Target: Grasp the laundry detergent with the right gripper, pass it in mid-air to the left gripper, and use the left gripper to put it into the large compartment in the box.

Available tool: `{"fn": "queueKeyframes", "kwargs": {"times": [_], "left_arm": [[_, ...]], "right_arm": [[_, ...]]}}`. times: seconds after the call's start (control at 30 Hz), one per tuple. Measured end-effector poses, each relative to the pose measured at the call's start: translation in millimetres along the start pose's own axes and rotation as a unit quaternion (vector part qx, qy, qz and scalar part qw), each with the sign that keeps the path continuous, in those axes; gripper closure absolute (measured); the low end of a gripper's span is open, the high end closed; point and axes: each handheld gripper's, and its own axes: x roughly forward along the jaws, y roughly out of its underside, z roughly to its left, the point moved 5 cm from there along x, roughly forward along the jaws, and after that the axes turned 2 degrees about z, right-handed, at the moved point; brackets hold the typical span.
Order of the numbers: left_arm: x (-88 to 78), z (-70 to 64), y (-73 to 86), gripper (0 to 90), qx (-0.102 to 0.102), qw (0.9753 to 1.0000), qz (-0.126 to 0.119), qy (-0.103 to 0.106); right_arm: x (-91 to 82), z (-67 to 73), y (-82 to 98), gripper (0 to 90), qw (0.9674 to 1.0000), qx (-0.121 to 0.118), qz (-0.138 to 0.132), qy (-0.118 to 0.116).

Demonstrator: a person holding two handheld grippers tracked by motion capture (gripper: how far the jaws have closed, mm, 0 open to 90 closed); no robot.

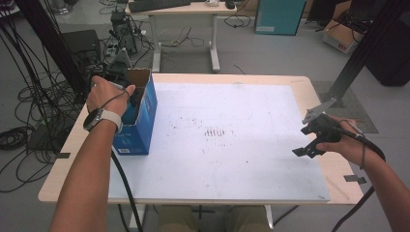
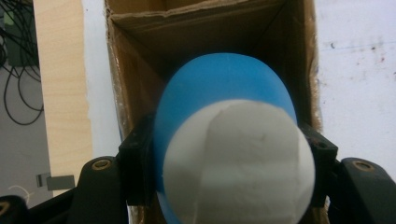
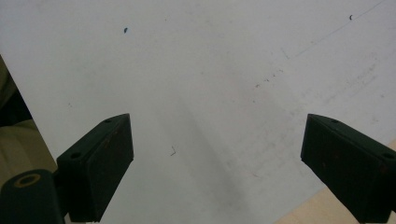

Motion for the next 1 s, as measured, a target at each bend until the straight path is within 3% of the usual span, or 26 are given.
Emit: {"fn": "queueKeyframes", "kwargs": {"times": [0.43, 1.0], "left_arm": [[21.5, 0.4, 5.2, 37.6, 0.003, 0.9998, 0.017, 0.01], [22.4, -0.1, 3.4, 37.6, 0.005, 0.9997, 0.024, 0.01]], "right_arm": [[2.4, -0.8, 4.0, 9.1, 1.0, 0.006, 0.004, -0.001], [4.3, -0.2, 5.1, 9.0, 1.0, 0.009, 0.004, -0.001]]}}
